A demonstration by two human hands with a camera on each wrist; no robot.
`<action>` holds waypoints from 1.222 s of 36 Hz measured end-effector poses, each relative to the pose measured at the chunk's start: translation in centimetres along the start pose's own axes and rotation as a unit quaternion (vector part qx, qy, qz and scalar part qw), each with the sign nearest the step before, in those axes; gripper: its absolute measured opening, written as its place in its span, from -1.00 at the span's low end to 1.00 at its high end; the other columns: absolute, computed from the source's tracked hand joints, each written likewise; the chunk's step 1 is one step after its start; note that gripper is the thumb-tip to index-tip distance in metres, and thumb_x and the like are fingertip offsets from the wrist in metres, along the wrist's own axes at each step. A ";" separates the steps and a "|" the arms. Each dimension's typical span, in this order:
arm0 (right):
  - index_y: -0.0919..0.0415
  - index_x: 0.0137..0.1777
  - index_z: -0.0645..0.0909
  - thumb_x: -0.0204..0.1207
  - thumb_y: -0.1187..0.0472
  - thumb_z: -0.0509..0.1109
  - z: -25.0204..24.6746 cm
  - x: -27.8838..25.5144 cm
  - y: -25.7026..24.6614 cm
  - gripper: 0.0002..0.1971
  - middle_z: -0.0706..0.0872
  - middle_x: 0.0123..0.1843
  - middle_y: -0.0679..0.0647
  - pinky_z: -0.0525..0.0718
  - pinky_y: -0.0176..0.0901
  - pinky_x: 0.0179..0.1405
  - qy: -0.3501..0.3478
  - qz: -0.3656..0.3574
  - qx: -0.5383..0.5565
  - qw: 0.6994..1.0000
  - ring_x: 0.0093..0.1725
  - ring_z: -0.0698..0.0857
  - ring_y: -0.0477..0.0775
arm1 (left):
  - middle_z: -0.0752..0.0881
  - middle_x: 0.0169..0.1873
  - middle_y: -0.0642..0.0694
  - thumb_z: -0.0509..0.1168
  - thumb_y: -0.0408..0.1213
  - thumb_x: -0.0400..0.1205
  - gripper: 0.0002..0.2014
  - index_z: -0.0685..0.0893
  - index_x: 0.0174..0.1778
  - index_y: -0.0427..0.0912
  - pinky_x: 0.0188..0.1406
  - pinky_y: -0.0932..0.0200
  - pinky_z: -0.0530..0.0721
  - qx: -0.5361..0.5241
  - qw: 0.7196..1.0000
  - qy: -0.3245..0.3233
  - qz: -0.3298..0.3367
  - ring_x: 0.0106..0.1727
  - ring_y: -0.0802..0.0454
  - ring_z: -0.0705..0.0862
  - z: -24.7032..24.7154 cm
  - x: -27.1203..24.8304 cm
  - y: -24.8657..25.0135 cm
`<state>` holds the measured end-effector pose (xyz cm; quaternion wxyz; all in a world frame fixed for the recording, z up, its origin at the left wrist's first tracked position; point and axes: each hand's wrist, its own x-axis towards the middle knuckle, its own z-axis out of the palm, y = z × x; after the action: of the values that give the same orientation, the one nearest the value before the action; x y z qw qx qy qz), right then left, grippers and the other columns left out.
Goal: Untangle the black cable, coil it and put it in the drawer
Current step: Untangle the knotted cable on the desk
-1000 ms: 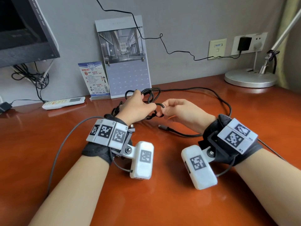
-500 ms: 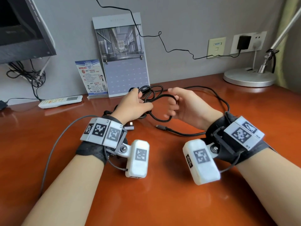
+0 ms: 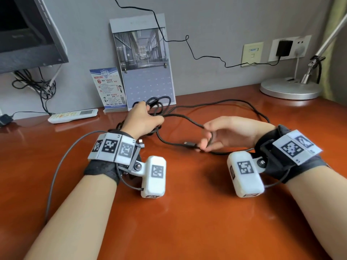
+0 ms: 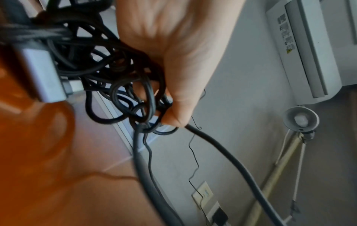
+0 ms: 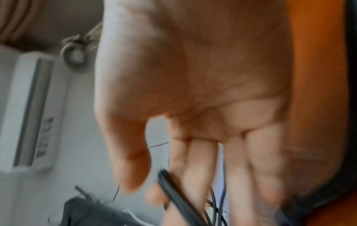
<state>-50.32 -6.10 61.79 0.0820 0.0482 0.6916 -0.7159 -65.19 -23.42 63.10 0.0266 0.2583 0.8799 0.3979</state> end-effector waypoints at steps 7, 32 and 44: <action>0.12 -0.54 0.52 0.19 0.09 0.44 -0.7 0.7 0.2 -0.79 0.44 -0.59 0.01 0.63 -0.15 0.03 0.021 -0.149 0.137 0.979 -0.28 0.69 0.09 | 0.59 0.29 -0.36 0.42 -0.27 0.40 -0.50 0.49 0.22 -0.36 -0.11 0.10 0.42 -0.013 0.999 0.041 -0.016 0.16 -0.25 0.61 -0.4 0.8 -0.9; 0.12 -0.13 0.70 0.48 0.29 0.41 -2.3 -0.7 0.1 -0.92 0.51 -0.55 -0.06 0.28 -0.28 -0.49 0.209 0.137 -0.333 0.909 -0.46 0.40 -0.05 | 0.53 0.39 -0.21 0.39 -0.21 0.49 -0.43 0.44 0.39 -0.34 0.25 -0.02 0.48 0.107 0.979 0.161 -0.073 0.37 -0.22 0.51 -3.2 2.1 -4.5; 0.22 0.13 0.66 0.48 0.26 0.41 -4.6 -0.5 1.0 -0.77 0.57 -0.24 0.04 0.37 -0.27 -0.45 0.451 0.057 -0.419 0.786 -0.13 0.53 0.11 | 0.50 -0.02 -0.10 0.39 -0.26 0.45 -0.70 0.44 -0.01 -0.23 0.16 -0.02 0.53 0.127 0.979 0.130 -0.089 0.04 -0.11 0.51 -4.2 1.7 -4.8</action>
<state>-49.87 -1.51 60.75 -0.1863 0.3654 0.8779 -0.2472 -69.82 -28.13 62.81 -0.0856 0.1265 0.9386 0.3092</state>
